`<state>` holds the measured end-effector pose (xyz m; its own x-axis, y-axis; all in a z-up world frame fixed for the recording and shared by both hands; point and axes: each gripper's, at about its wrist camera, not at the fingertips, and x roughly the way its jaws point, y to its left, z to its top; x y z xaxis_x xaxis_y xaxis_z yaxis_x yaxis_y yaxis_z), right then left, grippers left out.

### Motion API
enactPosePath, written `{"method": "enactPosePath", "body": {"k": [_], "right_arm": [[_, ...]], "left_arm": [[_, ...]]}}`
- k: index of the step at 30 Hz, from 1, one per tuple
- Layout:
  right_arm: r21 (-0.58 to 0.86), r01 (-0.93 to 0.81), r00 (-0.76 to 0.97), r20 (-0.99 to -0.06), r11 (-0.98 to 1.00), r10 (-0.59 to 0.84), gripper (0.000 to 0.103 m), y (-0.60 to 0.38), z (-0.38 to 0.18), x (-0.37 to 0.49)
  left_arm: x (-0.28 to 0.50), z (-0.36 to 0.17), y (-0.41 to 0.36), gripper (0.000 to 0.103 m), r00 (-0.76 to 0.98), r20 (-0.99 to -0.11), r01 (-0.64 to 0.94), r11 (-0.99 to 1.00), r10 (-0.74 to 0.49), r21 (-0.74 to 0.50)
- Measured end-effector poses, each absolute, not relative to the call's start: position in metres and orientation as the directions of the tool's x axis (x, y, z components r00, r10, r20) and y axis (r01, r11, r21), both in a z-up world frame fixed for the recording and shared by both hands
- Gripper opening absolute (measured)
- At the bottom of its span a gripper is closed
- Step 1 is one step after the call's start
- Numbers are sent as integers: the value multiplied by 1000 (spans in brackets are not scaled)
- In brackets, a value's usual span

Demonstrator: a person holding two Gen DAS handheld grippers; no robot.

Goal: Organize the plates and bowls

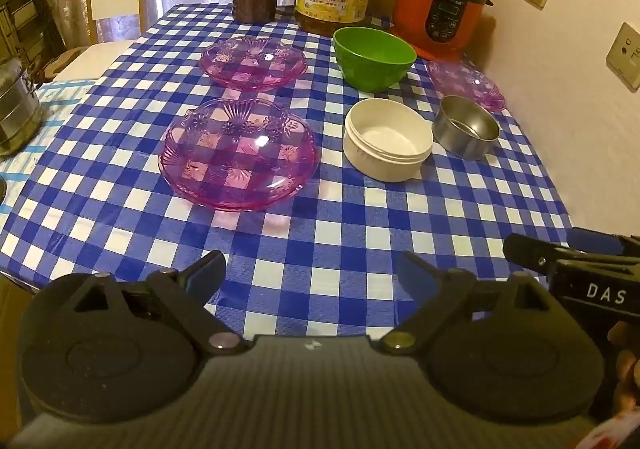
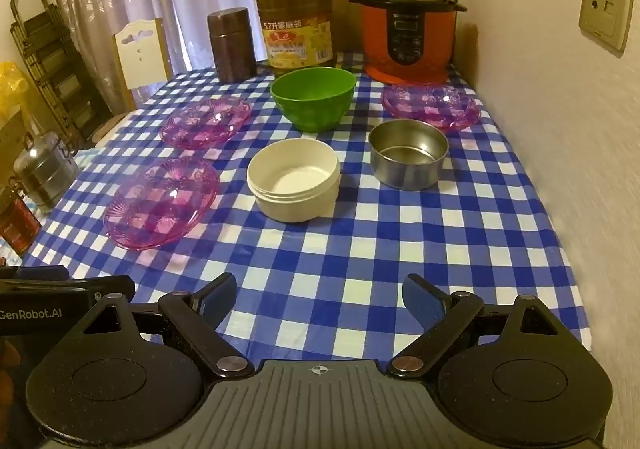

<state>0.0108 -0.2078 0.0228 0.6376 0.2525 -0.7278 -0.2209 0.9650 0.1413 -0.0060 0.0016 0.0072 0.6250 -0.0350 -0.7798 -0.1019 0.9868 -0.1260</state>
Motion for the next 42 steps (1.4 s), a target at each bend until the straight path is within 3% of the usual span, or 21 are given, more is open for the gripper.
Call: {"method": "enactPosePath", "body": {"k": [42], "right_arm": [[137,-201,635,-736,970,236,90,-210,23,12]], "left_arm": [[-8,10,3,91,627,-778,-100,986,-44,-137]]}}
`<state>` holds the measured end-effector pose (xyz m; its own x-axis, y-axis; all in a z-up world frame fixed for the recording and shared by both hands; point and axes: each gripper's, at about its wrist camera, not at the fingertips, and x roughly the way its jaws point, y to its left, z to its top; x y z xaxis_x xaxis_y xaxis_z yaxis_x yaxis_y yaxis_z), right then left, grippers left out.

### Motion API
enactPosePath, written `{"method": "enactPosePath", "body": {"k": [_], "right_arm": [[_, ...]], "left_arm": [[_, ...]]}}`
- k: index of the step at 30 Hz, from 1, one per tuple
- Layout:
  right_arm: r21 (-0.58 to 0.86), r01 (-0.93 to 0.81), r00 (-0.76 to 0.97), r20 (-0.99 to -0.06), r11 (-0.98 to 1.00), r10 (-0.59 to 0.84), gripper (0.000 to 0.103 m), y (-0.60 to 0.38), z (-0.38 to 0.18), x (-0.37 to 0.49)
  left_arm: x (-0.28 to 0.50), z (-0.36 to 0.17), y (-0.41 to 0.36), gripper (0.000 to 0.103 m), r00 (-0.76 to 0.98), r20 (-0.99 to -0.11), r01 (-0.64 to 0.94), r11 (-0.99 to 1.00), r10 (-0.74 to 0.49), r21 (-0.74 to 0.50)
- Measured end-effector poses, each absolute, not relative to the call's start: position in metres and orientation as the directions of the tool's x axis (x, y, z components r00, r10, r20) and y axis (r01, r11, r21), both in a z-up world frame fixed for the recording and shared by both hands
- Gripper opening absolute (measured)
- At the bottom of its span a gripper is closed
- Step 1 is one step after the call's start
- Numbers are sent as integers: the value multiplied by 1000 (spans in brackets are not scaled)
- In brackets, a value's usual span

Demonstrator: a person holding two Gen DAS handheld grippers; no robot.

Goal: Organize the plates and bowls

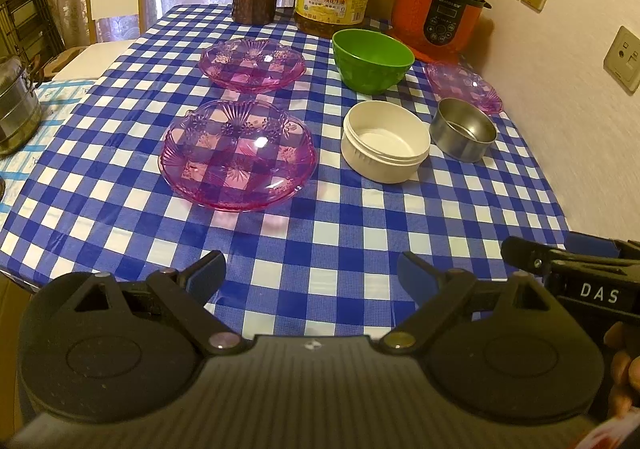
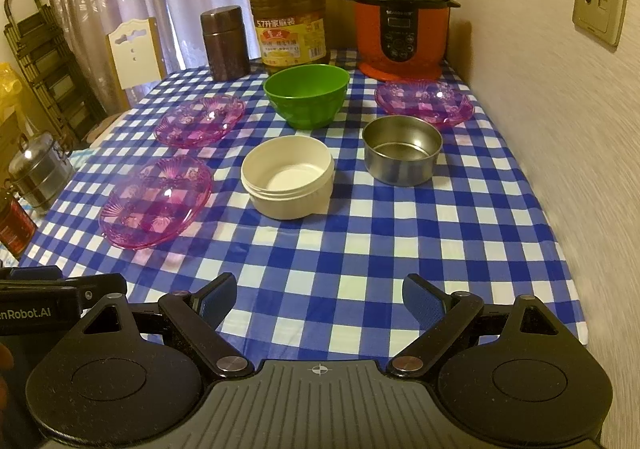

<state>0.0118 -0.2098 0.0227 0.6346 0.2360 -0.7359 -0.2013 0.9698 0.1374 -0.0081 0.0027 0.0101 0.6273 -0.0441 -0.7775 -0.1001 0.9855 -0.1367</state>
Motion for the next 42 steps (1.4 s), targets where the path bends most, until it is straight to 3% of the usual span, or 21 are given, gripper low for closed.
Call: {"method": "enactPosePath", "body": {"k": [34,42], "right_arm": [[145,-185,634,-738,972,231,90,-211,20,12],[203,-165,631,-730,965,262,90,-203,19,18]], "left_arm": [[-9,10,4,91,630,-775,-103,984,-48,-144],[-2,13,32,91,648,-761,-140,975,-40,-171]]}}
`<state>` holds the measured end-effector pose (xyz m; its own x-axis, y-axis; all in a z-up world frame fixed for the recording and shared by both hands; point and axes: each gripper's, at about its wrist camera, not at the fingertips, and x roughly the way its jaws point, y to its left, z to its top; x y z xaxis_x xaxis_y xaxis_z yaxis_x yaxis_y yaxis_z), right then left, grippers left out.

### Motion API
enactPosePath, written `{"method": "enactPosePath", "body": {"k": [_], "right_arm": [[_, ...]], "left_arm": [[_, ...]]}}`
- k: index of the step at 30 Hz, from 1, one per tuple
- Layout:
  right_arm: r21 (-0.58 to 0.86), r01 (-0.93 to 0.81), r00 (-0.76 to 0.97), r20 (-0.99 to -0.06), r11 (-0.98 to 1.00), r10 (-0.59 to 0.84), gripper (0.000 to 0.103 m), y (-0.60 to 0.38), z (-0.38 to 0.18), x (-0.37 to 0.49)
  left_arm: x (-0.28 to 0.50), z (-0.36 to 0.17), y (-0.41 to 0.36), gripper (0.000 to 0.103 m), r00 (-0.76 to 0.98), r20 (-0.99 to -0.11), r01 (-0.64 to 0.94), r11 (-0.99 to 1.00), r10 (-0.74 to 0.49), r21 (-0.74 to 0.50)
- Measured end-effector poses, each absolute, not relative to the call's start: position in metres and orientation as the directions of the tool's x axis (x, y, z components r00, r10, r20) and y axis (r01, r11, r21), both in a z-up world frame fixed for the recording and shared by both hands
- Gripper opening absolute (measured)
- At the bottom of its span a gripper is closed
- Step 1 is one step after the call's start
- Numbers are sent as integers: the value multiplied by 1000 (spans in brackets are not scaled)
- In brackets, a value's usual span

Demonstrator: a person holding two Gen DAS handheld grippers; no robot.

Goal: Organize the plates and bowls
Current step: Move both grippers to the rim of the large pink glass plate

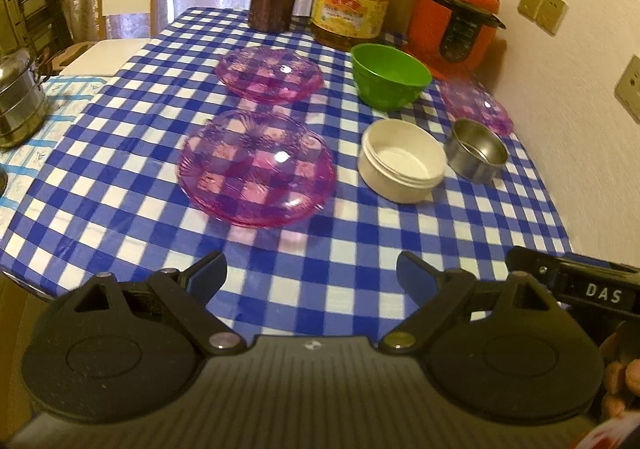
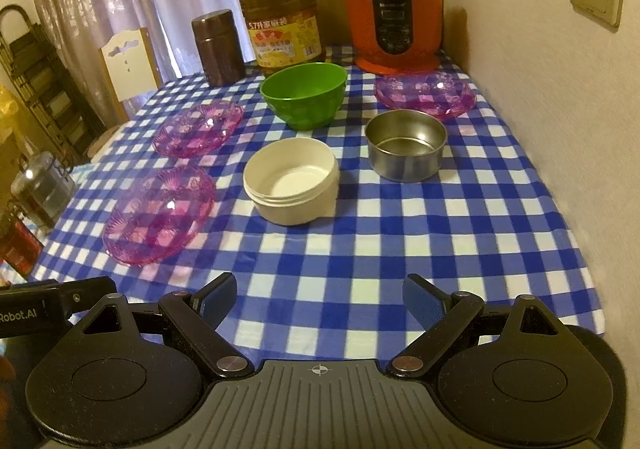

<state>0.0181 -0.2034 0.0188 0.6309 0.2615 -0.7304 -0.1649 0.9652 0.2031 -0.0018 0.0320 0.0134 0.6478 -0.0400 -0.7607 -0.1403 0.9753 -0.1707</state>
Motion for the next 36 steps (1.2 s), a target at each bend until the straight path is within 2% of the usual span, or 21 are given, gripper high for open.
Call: {"method": "enactPosePath", "body": {"k": [11,14,20,26,28,29,36], "right_arm": [[300,-234,642,-667,925,378,90,-159,22,45],[323,-238,648,-650,916,398,90,-145,17,57],[381,-259,616,-643,888,456,90,-114,2,84],[383,-239,585,-677,892,447,90,-90,-21,110],[391,-223,568,-692,893,445,78,-86,-30,119],[395,-217,556,-702,893,446,69,-84,-35,123],[427,-174,510,-732,887,452,57,-80,-59,145]], "left_arm": [[33,5,99,91,672,-741,-180,971,4,-158],[48,1,120,91,670,-742,-160,967,-40,-196],[81,-13,147,91,664,-748,-137,981,-12,-137],[110,-35,171,81,623,-782,-137,982,-18,-132],[118,-41,175,77,614,-789,-125,983,-28,-131],[122,-43,175,74,608,-793,-113,985,-33,-128],[143,-58,174,58,579,-814,-45,995,-44,-86]]}}
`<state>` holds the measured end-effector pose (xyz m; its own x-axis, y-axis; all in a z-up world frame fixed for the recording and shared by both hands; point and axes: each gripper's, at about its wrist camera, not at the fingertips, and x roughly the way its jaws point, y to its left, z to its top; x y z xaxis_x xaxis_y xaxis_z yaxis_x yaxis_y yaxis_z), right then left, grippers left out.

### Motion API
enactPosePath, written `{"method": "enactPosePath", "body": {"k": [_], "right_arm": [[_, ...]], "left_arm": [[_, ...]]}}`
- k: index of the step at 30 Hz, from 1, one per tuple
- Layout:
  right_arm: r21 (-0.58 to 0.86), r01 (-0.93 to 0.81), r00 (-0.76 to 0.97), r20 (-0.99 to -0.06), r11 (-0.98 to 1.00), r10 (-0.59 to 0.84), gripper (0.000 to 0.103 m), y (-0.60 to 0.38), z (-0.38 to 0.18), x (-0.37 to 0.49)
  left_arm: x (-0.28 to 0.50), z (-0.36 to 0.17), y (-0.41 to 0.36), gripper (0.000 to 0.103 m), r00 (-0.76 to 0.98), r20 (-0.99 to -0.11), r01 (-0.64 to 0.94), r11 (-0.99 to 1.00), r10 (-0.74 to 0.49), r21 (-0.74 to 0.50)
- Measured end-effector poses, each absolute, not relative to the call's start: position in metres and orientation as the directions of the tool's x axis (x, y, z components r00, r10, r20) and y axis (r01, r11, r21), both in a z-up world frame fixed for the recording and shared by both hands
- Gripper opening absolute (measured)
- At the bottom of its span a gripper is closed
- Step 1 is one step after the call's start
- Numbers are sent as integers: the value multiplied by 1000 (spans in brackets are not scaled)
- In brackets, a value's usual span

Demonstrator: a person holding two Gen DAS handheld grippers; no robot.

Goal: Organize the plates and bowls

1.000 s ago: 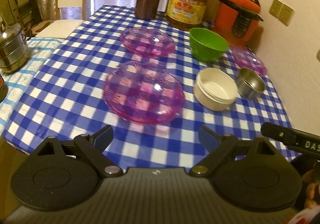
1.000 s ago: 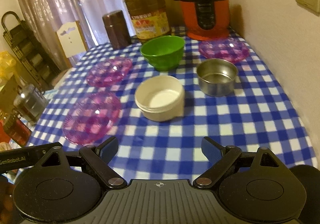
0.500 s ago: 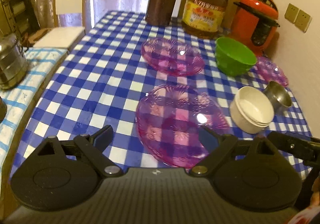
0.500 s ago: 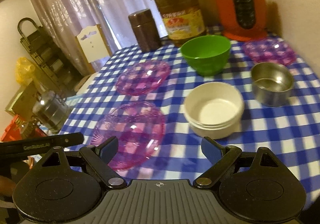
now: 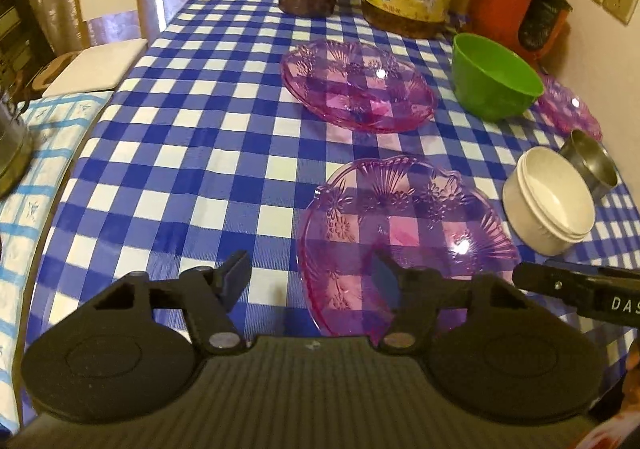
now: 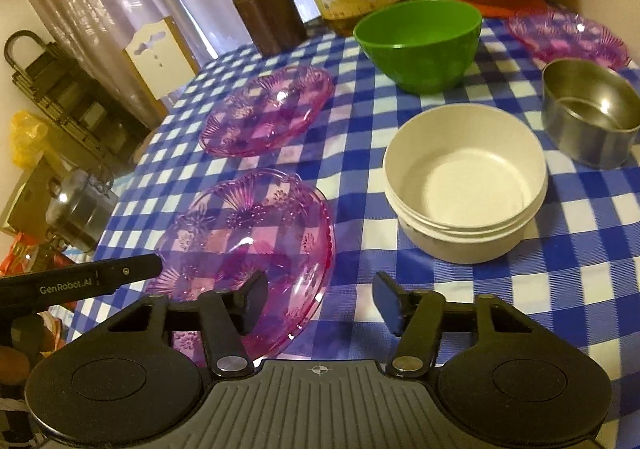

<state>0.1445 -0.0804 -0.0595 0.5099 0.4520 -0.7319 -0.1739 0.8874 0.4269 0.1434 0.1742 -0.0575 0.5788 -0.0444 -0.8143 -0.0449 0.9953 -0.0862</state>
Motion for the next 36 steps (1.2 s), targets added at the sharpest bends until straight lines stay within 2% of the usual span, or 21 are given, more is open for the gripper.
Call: {"method": "enactPosePath", "body": {"k": [4,6,11,15,21,26,36], "right_arm": [[437,-173,493,-738,883,462,53,-75,-67,152],[434,-173,491,-740,884,460,46,-73,-69,155],[429,-163,486,-748,888,451,30,-70,-74,160],[427,-159,482,-753,890,448,24,-68,-76,162],[428,-159,483,-752,890,448,15,-67,-77,162],[428,-146,479,-758,892,443,10,-68,-77,160],[442,-142,502,-740,886,449,9,-81,-50,149]], "left_arm": [[154,-66,177,48,558,-828,-37,995,-58,-95],[158,-69,180,37,550,-833,-38,994,-65,-103],[162,-73,185,29,543,-837,-48,992,-71,-115],[164,-73,186,18,539,-840,-57,991,-68,-117],[163,-72,185,9,539,-839,-54,990,-79,-127],[160,-69,182,9,539,-840,-59,992,-66,-115],[143,-36,170,9,563,-825,-46,994,-58,-101]]}}
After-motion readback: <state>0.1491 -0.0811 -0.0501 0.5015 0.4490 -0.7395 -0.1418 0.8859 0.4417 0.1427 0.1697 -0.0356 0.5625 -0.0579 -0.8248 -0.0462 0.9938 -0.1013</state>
